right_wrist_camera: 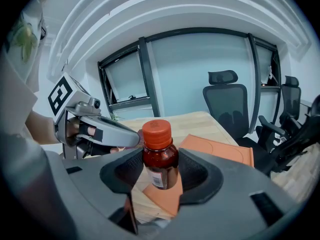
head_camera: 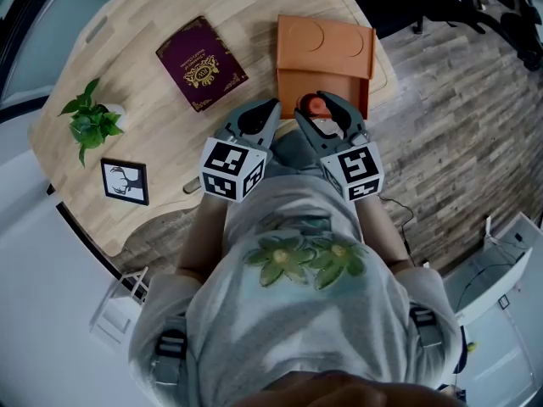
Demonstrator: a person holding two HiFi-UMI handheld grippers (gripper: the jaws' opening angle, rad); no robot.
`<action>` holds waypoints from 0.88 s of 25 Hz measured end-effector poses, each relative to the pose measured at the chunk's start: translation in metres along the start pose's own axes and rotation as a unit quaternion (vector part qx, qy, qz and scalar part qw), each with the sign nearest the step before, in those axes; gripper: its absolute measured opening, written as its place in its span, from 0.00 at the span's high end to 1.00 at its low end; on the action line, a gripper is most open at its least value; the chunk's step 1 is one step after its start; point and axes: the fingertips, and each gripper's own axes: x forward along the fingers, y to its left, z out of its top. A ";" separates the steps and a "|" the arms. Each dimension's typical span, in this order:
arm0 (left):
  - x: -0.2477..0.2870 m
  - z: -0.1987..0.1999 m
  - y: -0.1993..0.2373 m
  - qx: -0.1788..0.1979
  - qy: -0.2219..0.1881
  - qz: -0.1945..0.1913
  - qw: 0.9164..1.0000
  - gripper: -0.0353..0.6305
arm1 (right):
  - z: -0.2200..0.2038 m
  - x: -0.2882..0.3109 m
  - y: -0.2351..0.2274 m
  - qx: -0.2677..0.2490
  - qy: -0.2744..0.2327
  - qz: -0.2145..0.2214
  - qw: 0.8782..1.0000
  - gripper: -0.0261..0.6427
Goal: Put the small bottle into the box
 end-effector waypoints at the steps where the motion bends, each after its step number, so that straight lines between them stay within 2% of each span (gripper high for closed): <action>1: 0.001 0.000 0.001 0.000 0.001 0.000 1.000 0.94 | -0.001 0.001 0.000 0.000 0.002 0.000 1.000 0.64; 22: 0.012 -0.001 0.018 -0.013 0.010 0.004 1.000 0.94 | -0.016 0.022 -0.008 -0.007 0.032 0.009 0.999 0.64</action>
